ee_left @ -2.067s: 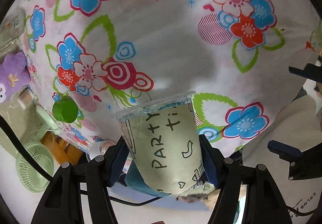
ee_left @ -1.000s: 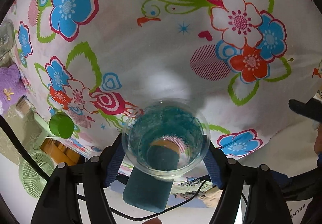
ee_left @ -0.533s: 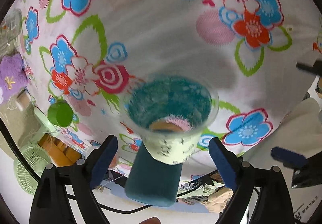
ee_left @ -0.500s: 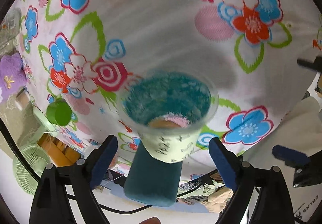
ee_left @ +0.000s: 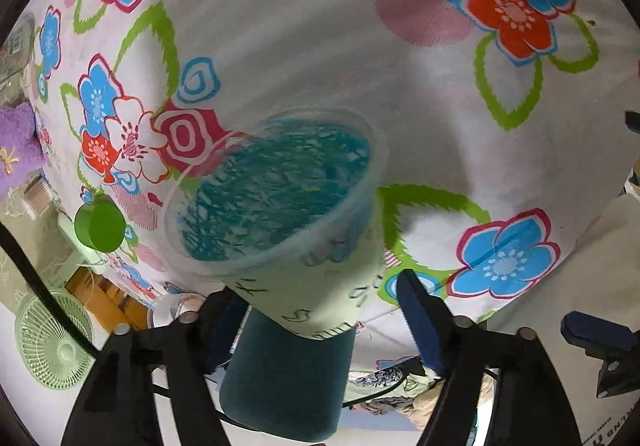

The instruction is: Flip cup upside down

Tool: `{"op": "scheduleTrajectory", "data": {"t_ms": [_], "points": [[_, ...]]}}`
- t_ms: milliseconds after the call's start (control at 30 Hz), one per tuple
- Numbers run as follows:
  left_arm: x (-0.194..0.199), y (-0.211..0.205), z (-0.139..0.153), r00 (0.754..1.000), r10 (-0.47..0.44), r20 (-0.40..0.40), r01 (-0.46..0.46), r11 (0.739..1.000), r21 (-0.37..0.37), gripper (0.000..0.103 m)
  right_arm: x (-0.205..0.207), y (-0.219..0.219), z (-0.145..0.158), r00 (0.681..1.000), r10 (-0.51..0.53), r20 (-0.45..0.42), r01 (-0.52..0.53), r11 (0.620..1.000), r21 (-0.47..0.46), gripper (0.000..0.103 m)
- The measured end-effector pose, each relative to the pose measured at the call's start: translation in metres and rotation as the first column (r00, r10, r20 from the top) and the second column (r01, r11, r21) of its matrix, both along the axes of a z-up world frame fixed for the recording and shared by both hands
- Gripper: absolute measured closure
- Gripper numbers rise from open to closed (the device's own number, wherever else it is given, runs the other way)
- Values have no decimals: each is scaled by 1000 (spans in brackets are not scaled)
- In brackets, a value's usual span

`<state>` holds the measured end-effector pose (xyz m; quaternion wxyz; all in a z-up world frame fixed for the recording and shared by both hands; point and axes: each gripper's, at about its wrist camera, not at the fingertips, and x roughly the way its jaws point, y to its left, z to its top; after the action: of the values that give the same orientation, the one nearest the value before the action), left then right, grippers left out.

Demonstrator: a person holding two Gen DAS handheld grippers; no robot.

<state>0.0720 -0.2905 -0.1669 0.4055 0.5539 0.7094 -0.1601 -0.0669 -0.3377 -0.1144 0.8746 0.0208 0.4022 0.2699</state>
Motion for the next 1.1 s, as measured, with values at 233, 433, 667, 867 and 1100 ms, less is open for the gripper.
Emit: {"op": "scheduleTrajectory", "data": {"t_ms": [233, 433, 667, 867, 1100], "points": [[5, -2, 6, 1000, 18, 19, -17, 1000, -9, 44, 0, -1, 1, 1000, -3, 2, 2, 1000, 3, 16], [9, -4, 16, 999, 28, 32, -27, 999, -24, 45, 1, -2, 2, 1000, -1, 10, 1, 1000, 11, 16], [1, 0, 20, 998, -10, -54, 15, 996, 84, 45, 3, -2, 0, 1000, 5, 10, -6, 999, 31, 16], [-6, -12, 13, 993, -71, -97, 92, 968, 234, 45, 1, -4, -3, 1000, 11, 17, -12, 998, 57, 16], [-18, -33, -19, 980, -115, -164, 168, 916, 363, 44, -1, -16, -13, 1000, -9, -2, 9, 995, 103, 16]]}}
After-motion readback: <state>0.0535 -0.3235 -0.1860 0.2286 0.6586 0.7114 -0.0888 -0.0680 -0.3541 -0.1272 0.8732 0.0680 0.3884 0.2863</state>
